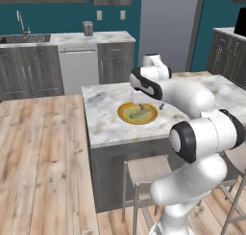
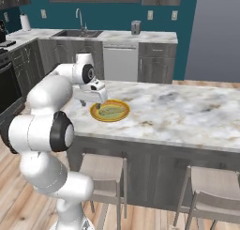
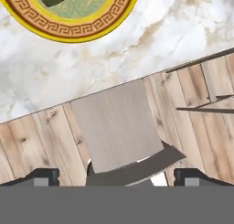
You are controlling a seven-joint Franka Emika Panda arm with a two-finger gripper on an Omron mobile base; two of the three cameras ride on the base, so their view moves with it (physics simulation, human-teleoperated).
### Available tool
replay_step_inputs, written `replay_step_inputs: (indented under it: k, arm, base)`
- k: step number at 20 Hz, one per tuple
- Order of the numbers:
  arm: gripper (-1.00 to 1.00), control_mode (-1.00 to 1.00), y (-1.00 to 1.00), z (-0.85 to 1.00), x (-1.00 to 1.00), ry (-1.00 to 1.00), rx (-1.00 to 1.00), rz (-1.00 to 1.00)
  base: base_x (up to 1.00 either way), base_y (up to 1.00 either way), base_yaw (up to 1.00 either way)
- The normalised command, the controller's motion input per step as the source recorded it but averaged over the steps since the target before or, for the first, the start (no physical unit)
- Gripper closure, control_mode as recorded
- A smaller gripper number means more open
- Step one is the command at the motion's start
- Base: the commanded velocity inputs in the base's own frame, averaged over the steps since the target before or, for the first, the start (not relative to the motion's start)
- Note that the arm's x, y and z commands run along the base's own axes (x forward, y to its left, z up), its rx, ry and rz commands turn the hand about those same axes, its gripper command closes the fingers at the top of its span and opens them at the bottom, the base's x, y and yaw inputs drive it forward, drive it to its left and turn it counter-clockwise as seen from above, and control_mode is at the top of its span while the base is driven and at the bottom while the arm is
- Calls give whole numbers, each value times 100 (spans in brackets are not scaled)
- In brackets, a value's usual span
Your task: Retrieve the butter from the fridge and place it on a plate on the dining table. Then retrieve the butter knife by the fridge and place it near the plate.
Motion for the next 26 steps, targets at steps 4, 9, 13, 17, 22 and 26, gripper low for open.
replay_step_inputs:
  k: [4, 9, 13, 17, 22, 26]
  arm:
    - [-100, -100, -24, 0, -100, -4, 18, 43]
    - [-100, -100, -9, 4, -100, -10, 4, 42]
    - [-100, -100, 30, 65, -78, 1, 0, 11]
    - [-100, -100, 29, 13, -89, -2, 0, -4]
    - [-100, -100, 5, -2, -84, 0, -1, -12]
    - [-100, -100, -21, -8, -59, 0, 0, -19]
  base:
    - [0, 0, 0]
    - [0, 0, 0]
    - [0, 0, 0]
    - [0, 0, 0]
    - [0, 0, 0]
    - [0, 0, 0]
